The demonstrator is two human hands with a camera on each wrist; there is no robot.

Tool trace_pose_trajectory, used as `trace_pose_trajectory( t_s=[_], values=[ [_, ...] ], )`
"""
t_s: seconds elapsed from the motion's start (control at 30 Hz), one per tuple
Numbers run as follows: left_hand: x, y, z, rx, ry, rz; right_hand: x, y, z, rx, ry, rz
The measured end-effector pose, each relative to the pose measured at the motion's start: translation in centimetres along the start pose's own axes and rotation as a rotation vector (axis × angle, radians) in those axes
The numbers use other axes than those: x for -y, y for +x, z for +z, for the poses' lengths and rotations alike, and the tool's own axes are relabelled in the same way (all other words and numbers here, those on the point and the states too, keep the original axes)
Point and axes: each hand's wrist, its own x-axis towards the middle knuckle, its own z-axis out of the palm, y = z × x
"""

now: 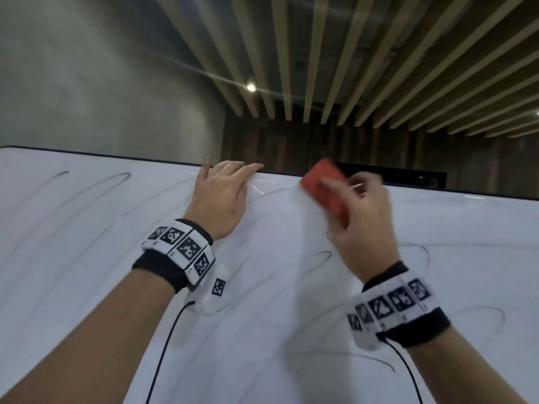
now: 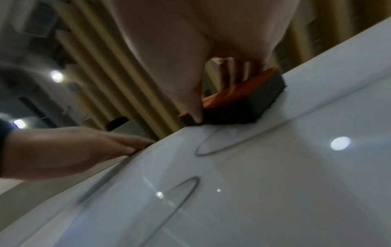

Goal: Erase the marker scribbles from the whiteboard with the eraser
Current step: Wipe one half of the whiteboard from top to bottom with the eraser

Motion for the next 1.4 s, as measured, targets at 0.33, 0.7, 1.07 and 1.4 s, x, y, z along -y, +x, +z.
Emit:
trace_pose_trajectory(
  t_s=[0.33,0.7,1.07,1.4],
  values=[
    [-0.3,-0.1,0.0,0.008,0.014,-0.014,-1.5,-1.4,-0.7,0.069,-0.102,-0.183],
    [-2.3,0.4,0.1,0.015,0.116,-0.112,-3.4,-5.9,-2.8,0.168,-0.238,-0.306],
    [-6.2,0.9,1.8,0.036,0.010,0.001,-3.8,-9.7,-2.8,0.354,-0.239,-0.518],
    [-6.1,0.6,1.9,0.045,0.054,0.015,-3.0,-10.0,-2.0,0.288,-0.158,-0.382]
  ],
)
